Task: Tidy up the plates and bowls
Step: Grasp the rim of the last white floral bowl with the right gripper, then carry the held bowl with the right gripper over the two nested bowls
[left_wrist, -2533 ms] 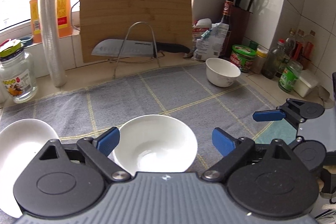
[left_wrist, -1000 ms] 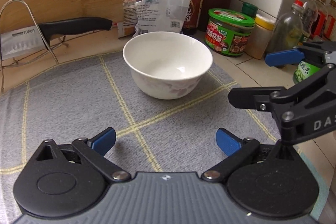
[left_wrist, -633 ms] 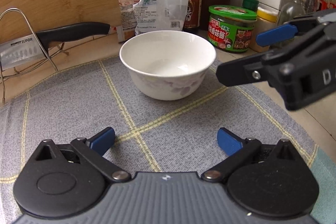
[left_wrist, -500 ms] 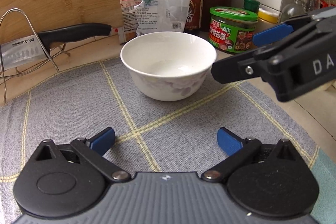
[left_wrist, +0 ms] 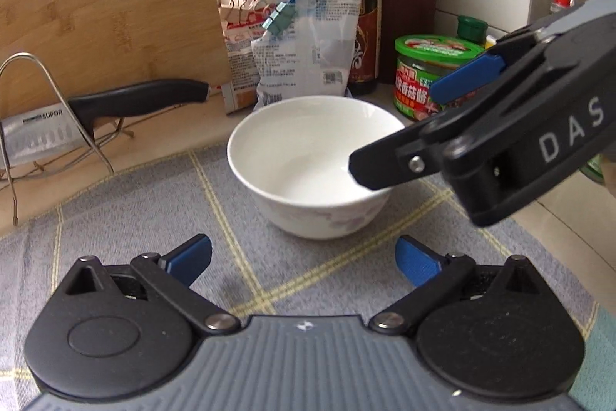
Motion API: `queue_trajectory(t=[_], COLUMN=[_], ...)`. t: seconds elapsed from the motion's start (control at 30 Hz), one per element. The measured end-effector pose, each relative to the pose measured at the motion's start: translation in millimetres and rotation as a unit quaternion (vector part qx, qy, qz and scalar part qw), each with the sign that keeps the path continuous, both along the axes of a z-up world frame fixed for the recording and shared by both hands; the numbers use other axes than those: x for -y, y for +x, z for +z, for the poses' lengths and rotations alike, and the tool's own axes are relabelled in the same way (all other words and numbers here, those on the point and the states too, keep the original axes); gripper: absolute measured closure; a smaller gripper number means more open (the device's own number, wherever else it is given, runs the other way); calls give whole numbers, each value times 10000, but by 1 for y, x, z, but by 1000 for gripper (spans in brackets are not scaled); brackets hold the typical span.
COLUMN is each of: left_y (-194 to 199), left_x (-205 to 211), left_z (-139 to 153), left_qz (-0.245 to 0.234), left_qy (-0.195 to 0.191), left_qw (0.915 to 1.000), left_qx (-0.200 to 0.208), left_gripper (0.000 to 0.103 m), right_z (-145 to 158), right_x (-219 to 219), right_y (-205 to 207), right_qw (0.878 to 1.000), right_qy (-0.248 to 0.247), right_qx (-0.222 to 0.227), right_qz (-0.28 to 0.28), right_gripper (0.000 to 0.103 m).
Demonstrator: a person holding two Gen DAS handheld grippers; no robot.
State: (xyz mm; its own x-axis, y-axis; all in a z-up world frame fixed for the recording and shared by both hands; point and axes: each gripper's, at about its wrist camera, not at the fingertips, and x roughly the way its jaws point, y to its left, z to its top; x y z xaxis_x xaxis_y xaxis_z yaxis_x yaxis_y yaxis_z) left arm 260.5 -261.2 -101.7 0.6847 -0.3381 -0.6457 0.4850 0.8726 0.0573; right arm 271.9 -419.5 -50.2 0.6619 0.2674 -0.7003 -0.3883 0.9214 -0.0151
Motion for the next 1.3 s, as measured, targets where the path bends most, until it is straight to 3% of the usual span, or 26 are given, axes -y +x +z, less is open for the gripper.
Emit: queue_trajectory(t=[0.27,0.57,0.7,0.9,1.3], left_y=[12,15,16,15,16], left_x=[3,2,3,7,6], left_z=[7,6,7,8,6], left_qz=[-49,-261,-409,-477,-530], left_qy=[-107,-239,-285,-227,-202], left_qw=[9999,9993,9987,9985,9983], left_qx=[126,91,92,163,140], left_gripper=[4,9,15,17,17], right_z=[-4,-9,-11,-13,-12], right_x=[6,1,-5,-9,-9], right_y=[42,71,75,79,78], right_qw=[9980,9960,9948,9930,9924], right_qy=[328,301,261,233,277], right_qx=[-469,-672,-732,-850,-904], right_qz=[253,508,662,787,790], right_gripper=[0,2,12,24,28])
